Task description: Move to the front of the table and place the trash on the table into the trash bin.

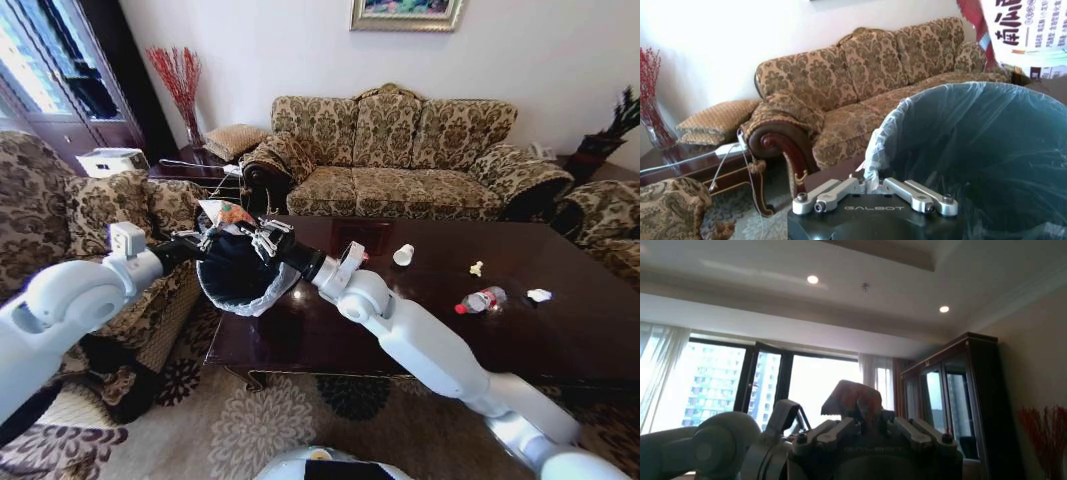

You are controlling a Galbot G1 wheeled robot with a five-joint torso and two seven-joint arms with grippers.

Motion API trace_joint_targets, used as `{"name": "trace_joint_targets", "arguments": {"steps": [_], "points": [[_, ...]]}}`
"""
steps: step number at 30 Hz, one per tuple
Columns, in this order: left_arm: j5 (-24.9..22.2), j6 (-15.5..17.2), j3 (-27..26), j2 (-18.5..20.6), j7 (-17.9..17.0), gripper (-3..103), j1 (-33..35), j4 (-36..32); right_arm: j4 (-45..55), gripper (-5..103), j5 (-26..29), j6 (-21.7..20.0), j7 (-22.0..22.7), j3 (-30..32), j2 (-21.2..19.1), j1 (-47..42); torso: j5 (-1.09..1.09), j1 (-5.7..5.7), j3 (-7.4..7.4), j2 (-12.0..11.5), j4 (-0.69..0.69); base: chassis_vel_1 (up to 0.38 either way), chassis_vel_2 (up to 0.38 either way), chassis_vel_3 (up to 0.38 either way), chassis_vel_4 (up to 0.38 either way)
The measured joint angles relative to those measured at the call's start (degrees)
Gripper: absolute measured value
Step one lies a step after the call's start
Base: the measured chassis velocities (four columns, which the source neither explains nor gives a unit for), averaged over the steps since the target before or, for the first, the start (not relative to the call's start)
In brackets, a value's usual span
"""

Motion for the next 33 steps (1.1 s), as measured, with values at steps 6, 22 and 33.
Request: {"name": "trace_joint_targets", "arguments": {"steps": [6,22,33], "points": [[-0.21,0.00,-0.03,0.01,0.02,1,-0.01,-0.54,0.52,27,0.25,-0.07,0.18,0.35,-0.52,-0.65,0.00,0.00,0.00,0.00,0.00,0.000,0.000,0.000,0.000],[-1.16,1.01,-0.45,0.23,0.45,1,0.54,-1.81,0.86,81,-0.02,0.75,1.74,0.80,-0.38,-1.79,-0.01,0.00,0.00,0.00,0.01,0.000,0.000,0.000,0.000],[-5.69,9.61,-6.78,1.70,-1.55,1,0.04,1.55,10.28,100,-2.55,-12.17,21.59,16.98,-7.89,-10.59,0.01,0.00,0.00,0.00,0.01,0.000,0.000,0.000,0.000]]}}
